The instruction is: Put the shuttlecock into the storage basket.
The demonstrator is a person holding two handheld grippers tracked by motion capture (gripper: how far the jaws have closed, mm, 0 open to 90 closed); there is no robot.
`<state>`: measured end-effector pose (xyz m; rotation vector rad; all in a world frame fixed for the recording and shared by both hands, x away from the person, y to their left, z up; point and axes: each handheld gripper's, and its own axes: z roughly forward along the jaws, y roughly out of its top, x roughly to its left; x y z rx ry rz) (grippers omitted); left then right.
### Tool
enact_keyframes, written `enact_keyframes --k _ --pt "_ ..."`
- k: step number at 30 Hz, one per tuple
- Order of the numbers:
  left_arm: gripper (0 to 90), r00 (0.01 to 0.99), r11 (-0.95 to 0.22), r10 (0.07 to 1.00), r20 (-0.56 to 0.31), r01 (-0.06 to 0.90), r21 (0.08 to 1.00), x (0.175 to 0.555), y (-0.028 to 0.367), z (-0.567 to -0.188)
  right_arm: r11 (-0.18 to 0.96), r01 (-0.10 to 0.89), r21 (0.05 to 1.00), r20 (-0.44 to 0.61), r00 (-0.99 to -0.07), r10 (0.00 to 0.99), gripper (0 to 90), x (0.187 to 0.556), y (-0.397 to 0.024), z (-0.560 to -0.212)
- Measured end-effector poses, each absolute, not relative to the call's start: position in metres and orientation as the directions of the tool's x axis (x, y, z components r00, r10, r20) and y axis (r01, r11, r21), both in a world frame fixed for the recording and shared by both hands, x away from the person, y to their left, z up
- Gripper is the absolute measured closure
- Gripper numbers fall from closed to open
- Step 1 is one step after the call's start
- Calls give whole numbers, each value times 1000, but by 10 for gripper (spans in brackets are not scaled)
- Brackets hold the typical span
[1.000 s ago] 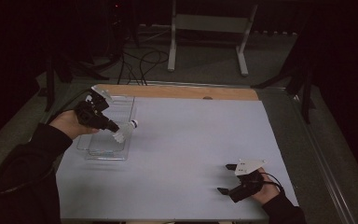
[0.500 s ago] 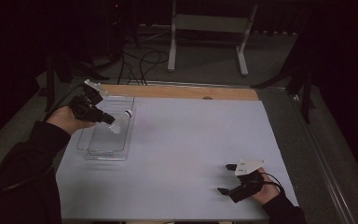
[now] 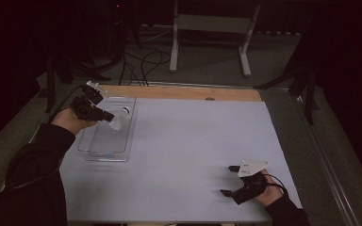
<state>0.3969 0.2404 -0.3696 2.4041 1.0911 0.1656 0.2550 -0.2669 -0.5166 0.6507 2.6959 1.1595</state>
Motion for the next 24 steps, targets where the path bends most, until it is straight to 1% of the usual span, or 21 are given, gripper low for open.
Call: enact_keyframes --k 6,9,13,15,20,24 --pt "900 638 -529 766 -81 697 485 403 242 -380 610 332 719 44 -898 437 91 255 -267 -516" --pt "900 618 -523 784 -60 709 474 406 243 -387 608 335 720 49 -899 436 91 255 -267 -516" --pt "900 607 -512 792 -64 719 470 410 243 -396 608 337 718 52 -898 437 91 255 -267 -517" --pt "900 599 -510 799 -51 721 469 411 242 -399 607 336 721 51 -898 437 91 255 -267 -516" --pt "900 588 -491 806 -73 732 473 415 242 -409 605 335 722 51 -898 437 91 254 -268 -516" --pt "900 581 -489 811 -68 736 469 417 242 -415 603 336 723 53 -898 437 91 255 -268 -516"
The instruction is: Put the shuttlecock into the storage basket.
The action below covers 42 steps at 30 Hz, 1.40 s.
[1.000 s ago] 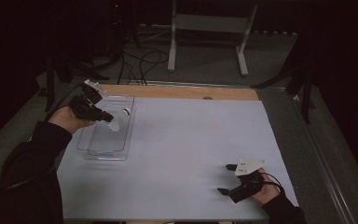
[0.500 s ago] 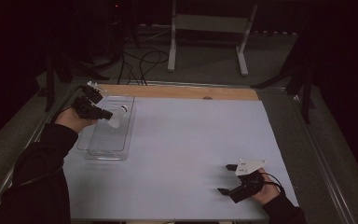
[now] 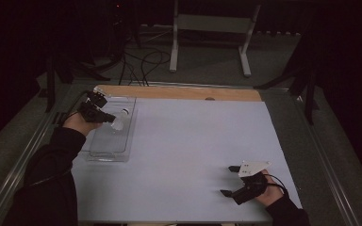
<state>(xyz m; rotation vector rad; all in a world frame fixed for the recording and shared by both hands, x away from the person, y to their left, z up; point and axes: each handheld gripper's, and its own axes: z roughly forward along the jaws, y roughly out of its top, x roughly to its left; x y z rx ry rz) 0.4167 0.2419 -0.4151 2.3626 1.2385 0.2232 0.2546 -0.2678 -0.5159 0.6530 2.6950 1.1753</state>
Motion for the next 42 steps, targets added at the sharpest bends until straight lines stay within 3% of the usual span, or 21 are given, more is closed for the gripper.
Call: enact_keyframes --k 19,42 --pt "900 553 -476 830 -77 772 422 425 245 -443 598 340 726 61 -898 436 91 255 -269 -516" --pt "898 601 -549 795 -81 771 323 429 231 -466 596 346 724 69 -897 437 92 255 -270 -516"
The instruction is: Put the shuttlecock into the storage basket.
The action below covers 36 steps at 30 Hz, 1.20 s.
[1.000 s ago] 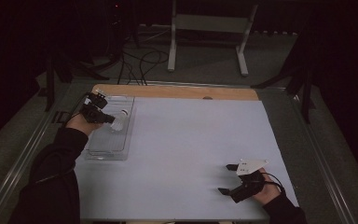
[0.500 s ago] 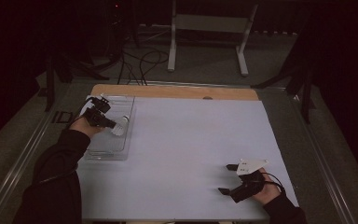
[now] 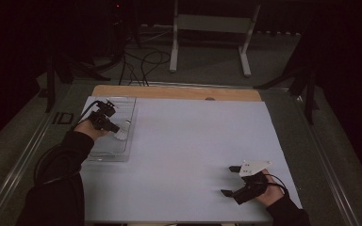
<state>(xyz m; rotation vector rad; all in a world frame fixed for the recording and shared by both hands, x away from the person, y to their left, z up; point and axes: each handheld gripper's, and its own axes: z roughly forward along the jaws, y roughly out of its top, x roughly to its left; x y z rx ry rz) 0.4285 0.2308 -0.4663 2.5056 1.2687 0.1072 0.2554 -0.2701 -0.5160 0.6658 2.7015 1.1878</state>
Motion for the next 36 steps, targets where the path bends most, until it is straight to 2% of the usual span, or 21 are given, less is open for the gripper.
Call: enact_keyframes --k 16,25,30,32,36 --pt "889 624 -591 777 -86 770 241 428 226 -482 599 343 723 64 -897 437 91 255 -270 -516" --pt "832 637 -611 765 -91 763 210 426 223 -485 599 343 724 65 -898 435 91 255 -270 -515" --pt "696 644 -623 761 -75 758 192 422 220 -483 598 345 723 67 -897 436 91 255 -270 -515" --pt "687 649 -627 756 -82 755 192 420 220 -480 598 343 724 66 -898 435 91 255 -270 -515" --pt "582 655 -635 752 -74 750 188 416 220 -475 597 344 725 65 -897 437 91 255 -270 -515"
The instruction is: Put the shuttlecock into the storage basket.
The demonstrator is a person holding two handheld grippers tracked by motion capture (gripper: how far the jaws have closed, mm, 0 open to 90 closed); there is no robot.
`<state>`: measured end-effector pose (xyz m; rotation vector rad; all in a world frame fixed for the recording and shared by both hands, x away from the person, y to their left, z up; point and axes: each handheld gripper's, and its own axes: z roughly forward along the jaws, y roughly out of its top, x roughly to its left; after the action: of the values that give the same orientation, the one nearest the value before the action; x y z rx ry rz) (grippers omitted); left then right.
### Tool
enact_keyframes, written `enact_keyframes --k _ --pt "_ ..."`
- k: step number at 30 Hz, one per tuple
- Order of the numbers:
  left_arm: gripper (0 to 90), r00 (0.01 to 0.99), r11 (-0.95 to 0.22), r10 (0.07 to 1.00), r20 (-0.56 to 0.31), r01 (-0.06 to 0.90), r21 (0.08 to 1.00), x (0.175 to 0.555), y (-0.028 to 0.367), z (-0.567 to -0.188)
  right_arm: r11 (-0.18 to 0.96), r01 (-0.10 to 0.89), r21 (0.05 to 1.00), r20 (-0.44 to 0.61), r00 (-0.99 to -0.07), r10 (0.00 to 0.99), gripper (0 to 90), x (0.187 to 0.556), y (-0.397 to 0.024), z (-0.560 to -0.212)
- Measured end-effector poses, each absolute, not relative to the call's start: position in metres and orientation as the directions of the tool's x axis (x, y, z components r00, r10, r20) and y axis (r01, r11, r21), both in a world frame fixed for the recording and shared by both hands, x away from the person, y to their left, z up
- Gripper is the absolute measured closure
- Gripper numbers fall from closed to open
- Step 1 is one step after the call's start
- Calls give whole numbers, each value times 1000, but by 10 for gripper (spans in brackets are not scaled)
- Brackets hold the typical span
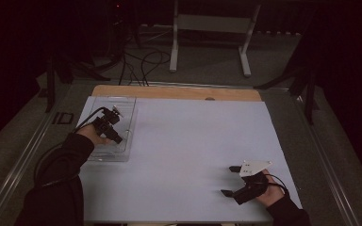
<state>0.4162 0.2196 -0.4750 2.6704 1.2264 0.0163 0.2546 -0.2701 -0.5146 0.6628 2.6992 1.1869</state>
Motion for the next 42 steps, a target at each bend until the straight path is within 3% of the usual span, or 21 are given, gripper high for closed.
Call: enact_keyframes --k 5,9,15,18,21,22,42 --pt "483 668 -648 742 -60 737 192 406 220 -464 595 340 728 61 -897 438 91 254 -271 -514" --pt "300 660 -644 751 -18 739 199 402 220 -456 594 343 728 62 -896 440 91 254 -270 -513" --pt "157 642 -626 766 -2 748 219 398 219 -443 593 344 728 63 -895 442 91 254 -270 -513" --pt "76 645 -617 762 -46 747 247 397 219 -436 594 343 728 61 -895 442 91 254 -270 -512" --pt "67 650 -619 758 -53 743 255 396 218 -434 592 343 729 62 -895 442 91 254 -270 -512" --pt "19 669 -630 740 -72 727 272 395 216 -429 593 343 729 62 -895 442 91 254 -270 -512" --pt "0 717 -655 693 -74 670 349 389 190 -409 593 344 728 61 -894 444 91 254 -271 -512"
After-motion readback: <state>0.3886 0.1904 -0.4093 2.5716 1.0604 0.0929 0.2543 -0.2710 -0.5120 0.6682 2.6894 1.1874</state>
